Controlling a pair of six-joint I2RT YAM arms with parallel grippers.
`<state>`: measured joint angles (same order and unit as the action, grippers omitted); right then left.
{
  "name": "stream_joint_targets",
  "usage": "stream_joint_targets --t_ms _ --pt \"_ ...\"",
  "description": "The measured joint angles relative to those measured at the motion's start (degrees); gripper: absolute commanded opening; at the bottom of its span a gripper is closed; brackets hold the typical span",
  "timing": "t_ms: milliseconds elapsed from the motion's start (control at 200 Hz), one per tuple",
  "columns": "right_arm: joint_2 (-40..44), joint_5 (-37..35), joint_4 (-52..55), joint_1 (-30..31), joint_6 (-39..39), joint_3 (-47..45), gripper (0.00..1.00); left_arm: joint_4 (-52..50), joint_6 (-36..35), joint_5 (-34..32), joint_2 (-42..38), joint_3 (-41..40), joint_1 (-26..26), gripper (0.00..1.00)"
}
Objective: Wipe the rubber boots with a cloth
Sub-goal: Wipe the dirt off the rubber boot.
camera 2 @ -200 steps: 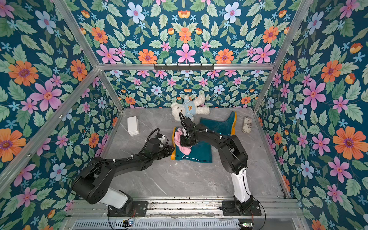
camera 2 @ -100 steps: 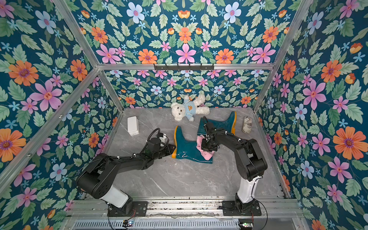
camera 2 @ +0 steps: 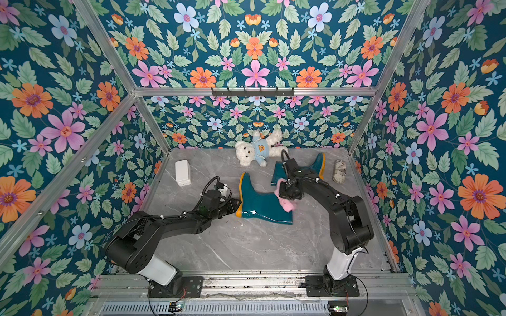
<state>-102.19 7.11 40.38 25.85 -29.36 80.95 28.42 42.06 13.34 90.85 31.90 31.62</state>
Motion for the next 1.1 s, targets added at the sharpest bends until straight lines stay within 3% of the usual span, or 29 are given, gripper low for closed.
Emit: stream_joint_targets --t_ms 215,455,660,885,980,1105 --pt "-12.39 2.75 0.04 11.98 -0.74 15.28 0.00 0.04 0.00 0.02 0.35 0.00 0.00 0.27" --pt "-14.14 3.41 -0.94 14.93 -1.11 10.97 0.00 0.26 0.00 0.04 0.35 -0.11 0.00 0.27" --pt "-5.44 3.58 -2.73 9.88 -2.01 -3.82 0.00 0.42 0.00 -0.02 0.02 -0.31 0.00 0.27" --pt "3.08 5.31 -5.18 -3.37 -3.06 -20.72 0.00 0.44 0.00 -0.17 -0.46 -0.50 0.02 0.27" --pt "5.05 7.26 -6.64 -7.89 -3.08 -23.63 0.00 0.33 0.00 -0.20 -0.61 -0.52 0.02 0.27" --pt "5.03 7.41 -6.10 -8.74 -3.04 -22.69 0.00 0.04 0.00 -0.26 -0.70 -0.44 0.02 0.27"
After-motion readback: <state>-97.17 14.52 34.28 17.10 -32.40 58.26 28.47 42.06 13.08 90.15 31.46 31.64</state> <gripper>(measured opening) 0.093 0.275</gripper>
